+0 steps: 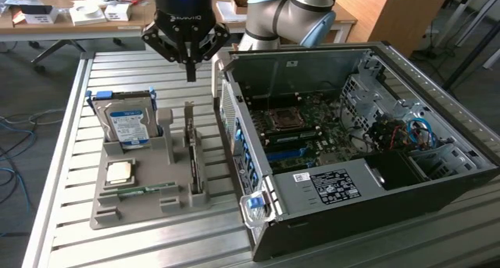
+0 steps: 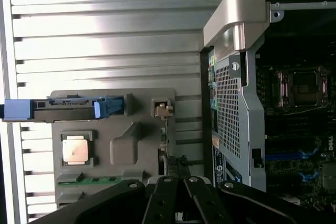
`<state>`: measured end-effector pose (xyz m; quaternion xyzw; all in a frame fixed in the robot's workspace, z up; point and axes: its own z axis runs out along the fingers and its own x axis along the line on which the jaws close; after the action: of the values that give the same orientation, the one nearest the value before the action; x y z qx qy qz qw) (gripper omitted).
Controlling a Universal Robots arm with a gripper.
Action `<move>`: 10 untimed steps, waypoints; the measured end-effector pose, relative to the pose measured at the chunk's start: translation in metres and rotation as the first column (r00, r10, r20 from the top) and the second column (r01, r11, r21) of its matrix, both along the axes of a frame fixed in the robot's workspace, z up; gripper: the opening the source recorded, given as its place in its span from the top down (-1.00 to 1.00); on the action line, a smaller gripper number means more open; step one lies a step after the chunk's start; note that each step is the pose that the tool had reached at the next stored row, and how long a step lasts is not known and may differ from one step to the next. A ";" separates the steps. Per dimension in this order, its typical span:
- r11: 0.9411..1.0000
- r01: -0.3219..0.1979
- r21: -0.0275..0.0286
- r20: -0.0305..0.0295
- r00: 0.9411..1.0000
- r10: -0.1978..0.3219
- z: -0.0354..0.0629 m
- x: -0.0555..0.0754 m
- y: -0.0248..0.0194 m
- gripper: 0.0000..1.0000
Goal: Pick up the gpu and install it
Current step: 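Reach for the gpu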
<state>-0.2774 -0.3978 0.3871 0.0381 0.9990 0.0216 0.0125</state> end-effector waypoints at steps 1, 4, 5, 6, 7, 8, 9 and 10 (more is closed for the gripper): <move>1.000 0.000 0.000 0.000 1.000 0.000 0.0000 0.000 -0.0013 0.79; 1.000 0.000 0.000 0.000 1.000 0.000 0.0000 -0.003 -0.0060 0.79; 1.000 0.000 0.000 0.000 1.000 0.000 0.0000 -0.003 -0.0078 0.79; 1.000 0.000 0.000 0.000 1.000 0.000 0.0000 -0.004 -0.0096 0.79; 1.000 0.000 0.000 0.000 1.000 0.000 0.0000 -0.005 -0.0113 0.79; 1.000 0.000 0.000 0.000 1.000 0.000 0.0000 -0.005 -0.0130 0.79; 1.000 0.000 0.000 0.000 1.000 0.000 -0.0001 -0.006 -0.0149 0.79; 1.000 0.000 0.000 0.000 1.000 0.000 0.0000 -0.006 -0.0169 0.79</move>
<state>-0.2833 -0.4147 0.3871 0.0380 0.9990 0.0217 0.0125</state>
